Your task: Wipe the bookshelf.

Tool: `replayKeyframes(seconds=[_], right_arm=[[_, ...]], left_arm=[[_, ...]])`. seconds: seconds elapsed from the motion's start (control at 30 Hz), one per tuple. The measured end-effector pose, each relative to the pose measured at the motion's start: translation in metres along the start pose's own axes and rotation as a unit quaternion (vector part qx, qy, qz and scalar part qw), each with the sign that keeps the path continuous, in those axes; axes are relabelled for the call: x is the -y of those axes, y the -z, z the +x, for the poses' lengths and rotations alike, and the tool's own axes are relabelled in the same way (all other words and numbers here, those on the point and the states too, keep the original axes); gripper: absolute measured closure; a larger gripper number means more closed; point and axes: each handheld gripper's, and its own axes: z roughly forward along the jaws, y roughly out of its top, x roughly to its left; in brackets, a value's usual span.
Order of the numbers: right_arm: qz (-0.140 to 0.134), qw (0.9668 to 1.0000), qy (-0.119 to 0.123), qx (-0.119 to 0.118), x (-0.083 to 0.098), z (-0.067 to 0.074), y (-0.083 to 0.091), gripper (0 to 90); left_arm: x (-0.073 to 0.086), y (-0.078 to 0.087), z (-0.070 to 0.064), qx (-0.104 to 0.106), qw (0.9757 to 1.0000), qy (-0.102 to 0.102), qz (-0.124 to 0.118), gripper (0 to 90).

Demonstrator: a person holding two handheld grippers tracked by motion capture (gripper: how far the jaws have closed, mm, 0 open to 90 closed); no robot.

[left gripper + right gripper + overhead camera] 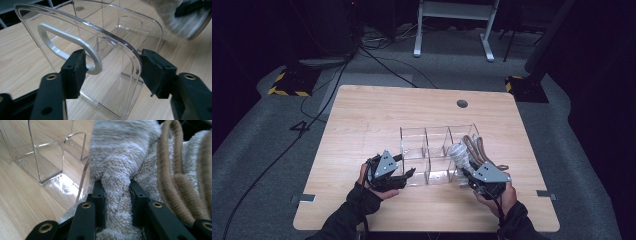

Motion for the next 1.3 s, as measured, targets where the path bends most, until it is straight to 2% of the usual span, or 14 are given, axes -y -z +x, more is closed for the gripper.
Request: replayKeyframes(seconds=[0.07, 0.1, 0.17, 0.2, 0.33, 0.43, 0.5, 0.6, 0.73, 0.77, 0.9, 1.0, 1.17, 1.3], right_arm=[[0.003, 0.9999, -0.009, -0.013, 0.006, -0.001, -0.005, 70.9], [0.011, 0.9993, -0.014, -0.031, 0.014, -0.001, -0.012, 71.0], [0.018, 0.9991, -0.018, -0.034, 0.017, -0.001, -0.016, 71.0], [0.034, 0.9988, -0.011, -0.034, 0.023, -0.001, -0.022, 71.0], [0.062, 0.9966, -0.025, -0.049, 0.042, 0.001, -0.041, 71.0], [0.057, 0.9963, -0.036, -0.054, 0.041, -0.003, -0.042, 70.9], [0.049, 0.9974, -0.027, -0.044, 0.038, -0.004, -0.038, 71.0], [0.023, 0.9992, -0.019, -0.026, 0.025, -0.007, -0.026, 71.0], [-0.026, 0.9995, -0.016, 0.007, 0.000, -0.016, -0.004, 71.0], [-0.030, 0.9994, -0.008, 0.014, -0.005, -0.017, -0.001, 71.0], [-0.032, 0.9993, -0.003, 0.017, -0.012, -0.020, 0.001, 70.8], [-0.029, 0.9995, -0.009, 0.012, -0.006, -0.022, -0.009, 70.8], [-0.022, 0.9996, 0.001, 0.020, 0.003, -0.017, -0.020, 70.9], [-0.009, 0.9998, 0.010, 0.014, 0.014, -0.014, -0.030, 70.9]], left_arm=[[-0.001, -0.001, -0.002, -0.002, 1.0000, 0.003, 0.000, 42.3], [-0.001, -0.002, -0.003, -0.001, 1.0000, 0.000, 0.000, 43.7], [-0.001, -0.003, -0.003, -0.004, 1.0000, 0.004, -0.002, 47.4], [-0.001, -0.003, -0.004, 0.001, 1.0000, 0.005, -0.002, 51.0], [-0.002, -0.004, -0.008, -0.004, 1.0000, 0.004, 0.002, 50.7], [-0.001, -0.004, -0.007, 0.002, 1.0000, 0.009, -0.002, 50.9], [-0.001, -0.004, -0.007, 0.003, 1.0000, 0.008, 0.000, 51.0], [-0.001, -0.004, -0.007, 0.010, 0.9999, 0.010, -0.001, 51.0], [-0.002, -0.005, -0.010, 0.016, 0.9998, 0.011, 0.000, 50.6], [-0.002, -0.005, -0.011, 0.018, 0.9998, 0.008, 0.001, 50.5], [-0.003, -0.006, -0.015, 0.019, 0.9998, 0.011, 0.000, 50.5], [-0.002, -0.006, -0.016, 0.021, 0.9997, 0.011, 0.000, 50.4], [-0.002, -0.007, -0.017, 0.023, 0.9996, 0.013, -0.002, 50.1], [-0.002, -0.007, -0.018, 0.024, 0.9996, 0.013, -0.002, 50.0]])
